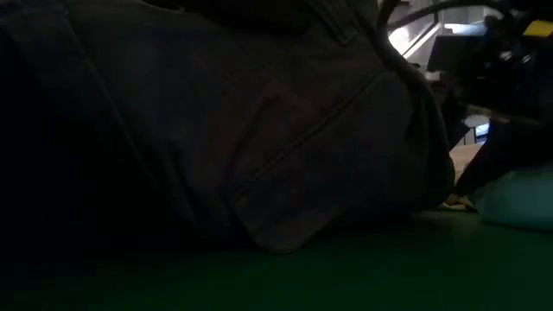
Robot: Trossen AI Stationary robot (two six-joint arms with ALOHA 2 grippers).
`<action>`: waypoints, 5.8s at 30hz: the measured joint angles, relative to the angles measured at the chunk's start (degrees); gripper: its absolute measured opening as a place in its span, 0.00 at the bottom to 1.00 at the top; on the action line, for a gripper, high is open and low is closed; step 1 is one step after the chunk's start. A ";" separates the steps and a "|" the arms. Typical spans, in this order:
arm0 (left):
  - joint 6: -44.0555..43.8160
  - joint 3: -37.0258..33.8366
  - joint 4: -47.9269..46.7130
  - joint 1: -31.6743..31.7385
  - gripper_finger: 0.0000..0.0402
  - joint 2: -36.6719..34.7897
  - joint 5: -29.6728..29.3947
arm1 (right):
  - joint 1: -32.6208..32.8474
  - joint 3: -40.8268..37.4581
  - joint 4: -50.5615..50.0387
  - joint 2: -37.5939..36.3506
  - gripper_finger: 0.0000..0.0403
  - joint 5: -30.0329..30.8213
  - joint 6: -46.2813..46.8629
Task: Fold laundry
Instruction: Fold the black shorts
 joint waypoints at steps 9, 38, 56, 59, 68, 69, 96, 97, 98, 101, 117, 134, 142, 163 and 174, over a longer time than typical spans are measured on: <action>-0.08 0.00 0.30 -2.08 0.00 -1.65 -0.37 | -4.67 -1.35 1.85 0.00 0.54 3.21 -5.40; 9.23 0.00 6.09 -6.97 0.00 -4.92 0.54 | 4.01 22.60 -27.97 -11.26 0.02 22.02 -5.81; 12.27 0.04 4.62 -15.46 0.00 -7.85 -12.66 | 4.46 20.76 -27.19 -11.26 0.14 3.78 3.68; 10.99 0.04 3.75 -15.31 0.00 -7.85 -12.88 | 4.44 18.14 -26.94 -11.26 0.19 1.39 6.63; 10.14 0.04 2.35 -15.35 0.00 -7.85 -12.85 | 3.95 11.07 -26.63 -11.28 0.44 1.06 12.26; 9.98 0.04 2.25 -15.35 0.00 -7.85 -12.81 | 3.47 10.52 -26.71 -11.28 0.47 1.43 12.26; 4.79 0.04 -2.29 -15.46 0.00 -7.85 -12.83 | -10.22 4.76 -28.62 -11.85 0.04 -6.70 3.08; 4.40 0.04 -2.32 -15.51 0.00 -7.85 -12.85 | -10.20 5.71 -29.82 -11.85 0.03 -5.88 2.98; 4.27 0.04 -2.33 -15.60 0.00 -7.85 -12.85 | -10.19 6.66 -30.55 -11.88 0.03 -4.60 2.97; 4.22 0.04 -2.41 -15.96 0.00 -7.85 -12.87 | -10.20 9.89 -33.23 -11.82 0.06 0.02 2.95; 4.39 0.04 -2.45 -17.55 0.00 -7.83 -14.46 | -10.19 27.05 -24.54 -11.85 0.01 11.77 -12.22; 2.80 0.04 -4.99 -24.83 0.00 -7.82 -29.15 | -14.37 27.09 -5.94 -9.18 0.01 8.78 -21.64; -17.62 0.04 -19.40 -28.87 0.00 -7.39 -29.86 | -21.39 27.09 7.27 -3.06 0.01 0.49 -25.90; -54.60 0.04 -51.89 -28.61 0.03 -6.10 -1.62 | -30.91 27.09 21.44 17.78 0.01 -14.75 -26.70; -52.80 0.04 -52.19 -25.30 0.22 -6.10 5.57 | -30.91 27.09 25.22 20.78 0.01 -16.48 -26.73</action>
